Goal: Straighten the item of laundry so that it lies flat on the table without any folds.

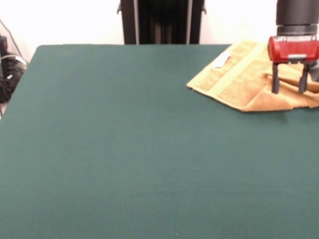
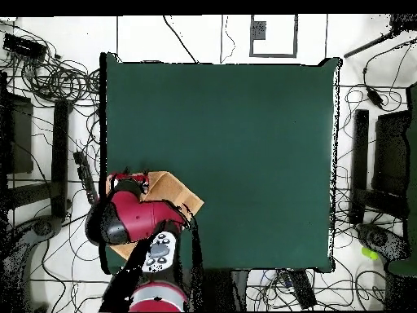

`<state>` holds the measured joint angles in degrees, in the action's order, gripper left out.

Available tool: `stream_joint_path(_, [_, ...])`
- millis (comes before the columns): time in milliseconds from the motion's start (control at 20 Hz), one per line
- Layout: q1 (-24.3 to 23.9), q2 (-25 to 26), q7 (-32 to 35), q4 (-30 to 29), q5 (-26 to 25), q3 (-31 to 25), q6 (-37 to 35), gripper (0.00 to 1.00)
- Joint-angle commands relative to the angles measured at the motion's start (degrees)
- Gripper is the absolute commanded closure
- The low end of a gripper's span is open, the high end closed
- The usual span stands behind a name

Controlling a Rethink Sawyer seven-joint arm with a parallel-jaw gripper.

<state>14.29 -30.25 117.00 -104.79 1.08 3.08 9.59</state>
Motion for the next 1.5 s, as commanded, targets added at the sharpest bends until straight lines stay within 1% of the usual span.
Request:
stream_joint_path(50, [-22.4,-0.3,3.6,-6.7,-4.8,-25.9,-13.5,0.0])
stream_joint_path(200, [-20.7,0.4,5.4,-6.1,-6.3,-24.5,-8.6,0.0])
stream_joint_path(300, [-20.2,1.4,6.2,-5.5,-6.4,-24.5,-7.2,0.0])
stream_joint_path(500, [-18.3,2.7,7.7,-4.5,-4.8,-23.9,-6.6,0.0])
stream_joint_path(700, [-16.6,5.5,8.5,-2.9,-3.6,-23.9,-5.4,0.0])
stream_joint_path(850, [-14.8,8.6,9.3,-1.6,-3.5,-23.6,-2.3,0.0])
stream_joint_path(950, [-13.1,9.5,10.6,-1.4,-2.8,-23.0,-0.2,0.0])
stream_joint_path(1050, [-11.3,9.1,11.5,-1.7,-1.4,-22.4,-0.5,0.0])
stream_joint_path(1200, [-9.9,9.0,12.3,-2.4,-0.4,-22.8,-1.1,0.0])
stream_joint_path(1350, [-10.0,9.5,12.3,-3.4,-1.0,-23.7,-0.9,0.0])
stream_joint_path(1500, [-10.0,10.4,12.1,-4.2,-2.4,-23.8,1.0,0.0])
